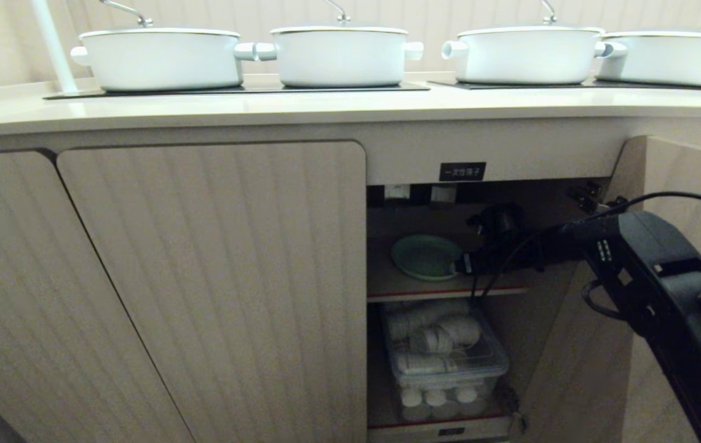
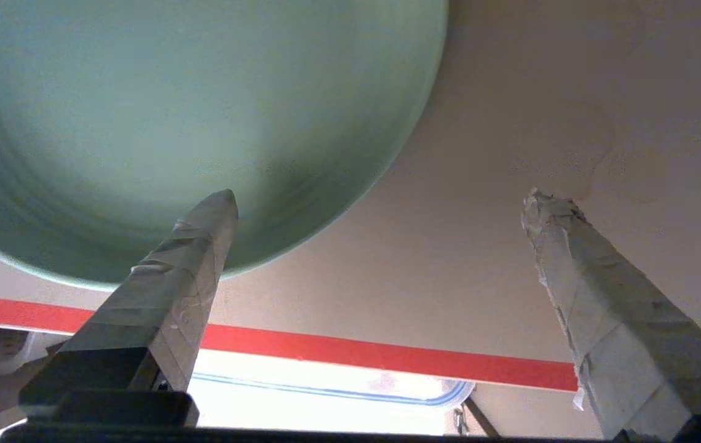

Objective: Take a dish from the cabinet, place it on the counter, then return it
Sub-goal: Take the plate from the cabinet

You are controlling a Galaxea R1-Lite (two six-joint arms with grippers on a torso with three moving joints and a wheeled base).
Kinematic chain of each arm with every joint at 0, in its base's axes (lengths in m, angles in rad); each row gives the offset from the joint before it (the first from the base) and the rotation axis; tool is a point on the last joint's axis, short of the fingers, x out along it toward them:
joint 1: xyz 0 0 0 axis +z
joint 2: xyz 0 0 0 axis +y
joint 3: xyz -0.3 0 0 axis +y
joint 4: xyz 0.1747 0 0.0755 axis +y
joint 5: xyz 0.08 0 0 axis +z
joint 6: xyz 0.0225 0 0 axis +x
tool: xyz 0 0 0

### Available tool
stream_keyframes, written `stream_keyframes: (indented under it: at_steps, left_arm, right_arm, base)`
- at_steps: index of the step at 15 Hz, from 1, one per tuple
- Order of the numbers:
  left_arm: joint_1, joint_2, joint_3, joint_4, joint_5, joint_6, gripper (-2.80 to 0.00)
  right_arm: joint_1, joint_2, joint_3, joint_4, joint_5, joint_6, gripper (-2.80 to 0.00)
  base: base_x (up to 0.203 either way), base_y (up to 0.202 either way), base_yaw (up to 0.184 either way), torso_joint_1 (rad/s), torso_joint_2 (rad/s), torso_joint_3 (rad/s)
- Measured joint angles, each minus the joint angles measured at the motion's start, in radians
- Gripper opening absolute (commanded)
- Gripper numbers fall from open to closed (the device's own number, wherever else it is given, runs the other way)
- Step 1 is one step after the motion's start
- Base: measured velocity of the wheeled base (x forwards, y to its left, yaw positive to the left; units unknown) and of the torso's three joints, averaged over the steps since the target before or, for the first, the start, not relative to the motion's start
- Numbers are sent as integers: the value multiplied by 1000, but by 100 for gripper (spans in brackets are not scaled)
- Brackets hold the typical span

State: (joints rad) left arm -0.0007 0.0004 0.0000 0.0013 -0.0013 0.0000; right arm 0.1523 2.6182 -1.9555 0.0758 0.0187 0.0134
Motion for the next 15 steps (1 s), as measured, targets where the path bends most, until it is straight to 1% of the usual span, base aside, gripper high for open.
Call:
stream_keyframes:
  at_steps: [3,10,15]
  left_arm:
    - [0,0,0,0,0,0,-280]
    - [0,0,0,0,0,0,-280]
    - [0,0,0,0,0,0,-280]
  right_arm:
    - [-1,9,0,-7,1,1,0]
    - [-3,43,-3,-85,2,2,0]
    - [-4,55,-6,-90,5,3,0]
  base:
    - [0,0,0,0,0,0]
    - [0,0,0,0,0,0]
    - [0,0,0,0,0,0]
